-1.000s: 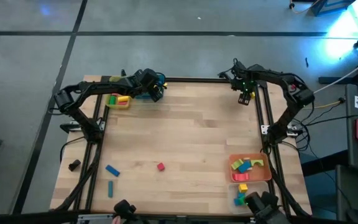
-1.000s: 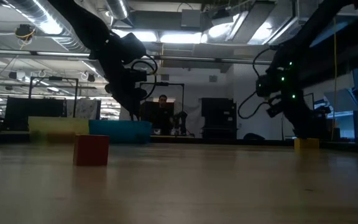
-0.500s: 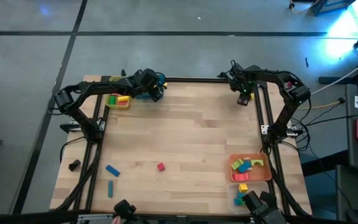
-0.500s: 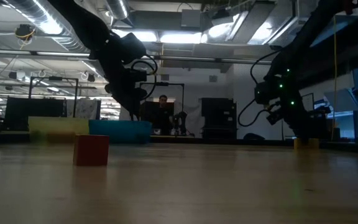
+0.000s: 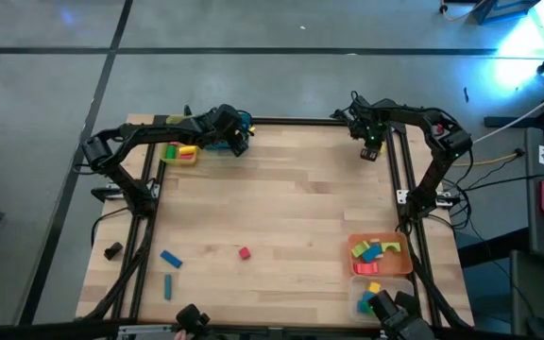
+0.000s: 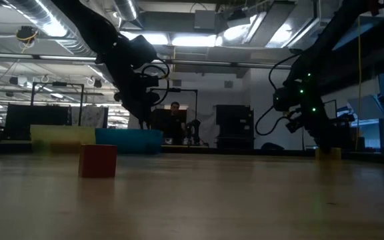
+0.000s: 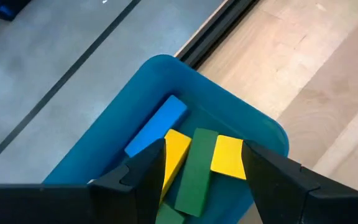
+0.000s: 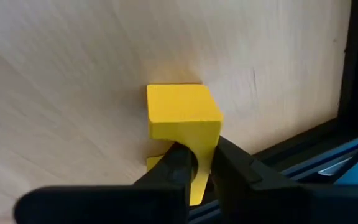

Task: Sort blocks by size
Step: Put the yellow arch block into the orange bin, then put the red square block into the transparent bin

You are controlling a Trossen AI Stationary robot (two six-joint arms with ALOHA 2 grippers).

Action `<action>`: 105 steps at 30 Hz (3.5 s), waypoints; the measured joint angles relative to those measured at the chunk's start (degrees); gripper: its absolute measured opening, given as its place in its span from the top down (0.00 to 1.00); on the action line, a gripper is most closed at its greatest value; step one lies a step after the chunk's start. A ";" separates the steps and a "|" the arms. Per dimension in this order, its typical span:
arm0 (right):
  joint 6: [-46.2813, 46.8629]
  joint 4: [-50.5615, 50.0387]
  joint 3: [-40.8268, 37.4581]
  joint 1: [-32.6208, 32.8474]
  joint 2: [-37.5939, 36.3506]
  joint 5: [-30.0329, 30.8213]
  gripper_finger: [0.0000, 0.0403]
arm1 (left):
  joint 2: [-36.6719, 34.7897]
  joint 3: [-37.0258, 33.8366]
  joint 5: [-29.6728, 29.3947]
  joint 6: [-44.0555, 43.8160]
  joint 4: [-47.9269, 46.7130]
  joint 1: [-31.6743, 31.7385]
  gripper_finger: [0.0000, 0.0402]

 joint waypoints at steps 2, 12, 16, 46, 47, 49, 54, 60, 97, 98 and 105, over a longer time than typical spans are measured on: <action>-0.02 -0.20 0.02 0.00 -0.06 0.02 0.91 | 0.00 0.00 0.02 0.02 0.00 -0.04 0.51; 1.49 -8.04 6.06 0.00 0.09 -1.04 0.92 | 0.00 0.00 0.02 0.02 0.00 -0.02 0.51; 3.27 -11.79 9.09 0.00 0.04 -4.53 0.92 | 0.00 0.00 0.02 1.14 -0.02 -0.02 0.51; 18.60 -31.77 14.38 44.71 -2.53 -14.03 0.92 | -8.92 -0.02 0.45 0.60 -1.96 -7.82 0.51; 20.45 -32.46 14.55 47.32 -2.61 -13.75 0.92 | -8.92 -0.02 0.45 0.61 -1.93 -8.25 0.51; 24.53 -34.03 15.10 52.58 -2.64 -11.86 0.92 | -8.92 -0.02 0.45 0.68 -1.95 -9.14 0.51; 37.12 -39.01 16.63 64.35 -2.70 -10.10 0.92 | -8.92 -0.02 0.45 0.64 -1.92 -11.58 0.51; 52.48 -39.96 16.79 76.86 -2.71 -14.68 0.90 | -8.92 -0.02 3.54 0.48 -1.88 -16.82 0.51; 81.44 -31.10 16.76 100.08 -2.62 -11.31 0.76 | -8.87 -0.02 13.53 -7.67 -5.24 -57.43 0.51; 81.44 -31.10 16.76 100.08 -2.62 -11.31 0.73 | -8.80 -0.02 13.53 -7.67 -5.95 -57.59 0.51; 81.26 -31.00 16.76 100.08 -2.60 -11.31 0.62 | -4.50 -0.02 13.51 -4.45 -6.52 -57.70 0.51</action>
